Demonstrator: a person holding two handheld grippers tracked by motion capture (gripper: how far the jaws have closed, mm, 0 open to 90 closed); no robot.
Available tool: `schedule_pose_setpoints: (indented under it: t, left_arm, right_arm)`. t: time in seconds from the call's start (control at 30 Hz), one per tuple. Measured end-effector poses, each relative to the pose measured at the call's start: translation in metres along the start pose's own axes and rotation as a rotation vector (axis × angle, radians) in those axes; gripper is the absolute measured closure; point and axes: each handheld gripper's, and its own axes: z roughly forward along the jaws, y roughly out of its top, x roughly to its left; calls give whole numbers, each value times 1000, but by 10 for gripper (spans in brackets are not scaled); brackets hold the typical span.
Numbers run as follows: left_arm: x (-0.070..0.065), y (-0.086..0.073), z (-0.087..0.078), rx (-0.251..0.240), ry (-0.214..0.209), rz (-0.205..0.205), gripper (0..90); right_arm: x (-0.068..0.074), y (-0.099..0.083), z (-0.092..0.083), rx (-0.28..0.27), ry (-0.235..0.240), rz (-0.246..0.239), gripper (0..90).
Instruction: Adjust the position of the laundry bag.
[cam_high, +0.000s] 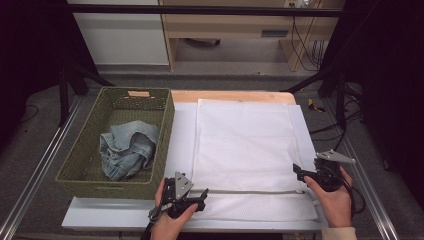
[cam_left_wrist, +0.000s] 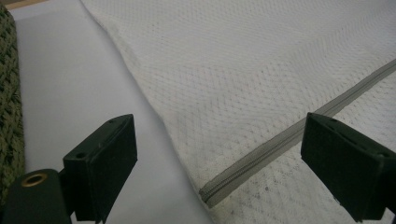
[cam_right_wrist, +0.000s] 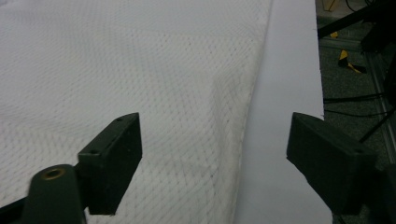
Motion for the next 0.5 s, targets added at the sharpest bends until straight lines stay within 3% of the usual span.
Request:
schedule_pose_setpoints:
  t: [0.23, 0.4, 0.5]
  left_arm:
    - [-2, 0, 0, -2, -2, 2, 103]
    - [-2, 0, -1, -4, -3, 0, 102]
    - [-1, 1, -1, -5, -4, 1, 102]
  right_arm:
    - [0, -13, -26, -60, 8, -11, 89]
    - [2, -22, -37, -71, -5, -17, 110]
    - [5, -31, -42, -66, -12, -34, 173]
